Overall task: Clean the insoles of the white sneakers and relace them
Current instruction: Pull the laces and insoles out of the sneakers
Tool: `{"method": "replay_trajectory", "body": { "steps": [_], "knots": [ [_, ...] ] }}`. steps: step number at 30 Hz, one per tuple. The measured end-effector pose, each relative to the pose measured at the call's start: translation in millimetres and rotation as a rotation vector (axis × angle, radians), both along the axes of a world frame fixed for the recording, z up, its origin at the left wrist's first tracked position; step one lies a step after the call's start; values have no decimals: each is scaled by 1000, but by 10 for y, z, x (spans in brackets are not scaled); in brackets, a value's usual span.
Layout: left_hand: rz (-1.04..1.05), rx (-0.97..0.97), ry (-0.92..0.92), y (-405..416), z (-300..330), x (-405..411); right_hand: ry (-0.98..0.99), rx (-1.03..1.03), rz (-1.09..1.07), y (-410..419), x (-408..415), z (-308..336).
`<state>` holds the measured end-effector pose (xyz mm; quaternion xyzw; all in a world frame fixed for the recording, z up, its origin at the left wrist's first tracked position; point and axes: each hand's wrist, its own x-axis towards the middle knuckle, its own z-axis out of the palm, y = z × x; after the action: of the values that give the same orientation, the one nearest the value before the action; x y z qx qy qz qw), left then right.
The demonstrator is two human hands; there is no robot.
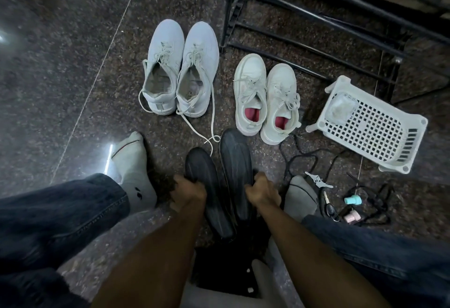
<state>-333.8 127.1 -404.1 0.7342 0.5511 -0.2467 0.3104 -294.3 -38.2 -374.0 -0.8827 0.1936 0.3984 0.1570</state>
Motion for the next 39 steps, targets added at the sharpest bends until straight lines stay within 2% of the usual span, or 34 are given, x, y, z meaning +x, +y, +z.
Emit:
{"method": "replay_trajectory", "body": {
  "steps": [5,10,14,16,18,20,22,23,25,28,31,34,36,39],
  "knots": [
    [-78,-53,-119,346,23,477,89,33,42,87,-20,-16],
    [-155,-42,-102,812,29,1067,123,290,13,248,36,-151],
    [-172,44,-126,882,190,1191,89,239,148,295,204,59],
    [-195,47,-125,830,233,1142,-50,141,215,230,278,163],
    [-278,93,-143,730,294,1056,-281,70,225,136,370,304],
    [-465,193,-236,593,357,973,-568,16,296,35,516,418],
    [-692,223,-400,421,414,946,-747,-81,387,-88,740,487],
    [-793,211,-484,333,436,970,-744,-126,407,-152,871,530],
    [-958,176,-599,170,496,1076,-574,-149,406,-256,1100,618],
    [-1175,155,-608,-112,645,1318,-290,-87,447,-337,1199,622],
    [-1377,173,-541,-382,736,1527,-321,-48,446,-340,1068,558],
    [-1546,238,-314,-541,683,1584,-340,-68,415,-346,873,508],
    [-1560,245,-236,-587,635,1549,-312,-82,390,-355,713,471],
    [-1535,204,-253,-583,628,1534,-312,-85,373,-390,518,431]
  ]
}}
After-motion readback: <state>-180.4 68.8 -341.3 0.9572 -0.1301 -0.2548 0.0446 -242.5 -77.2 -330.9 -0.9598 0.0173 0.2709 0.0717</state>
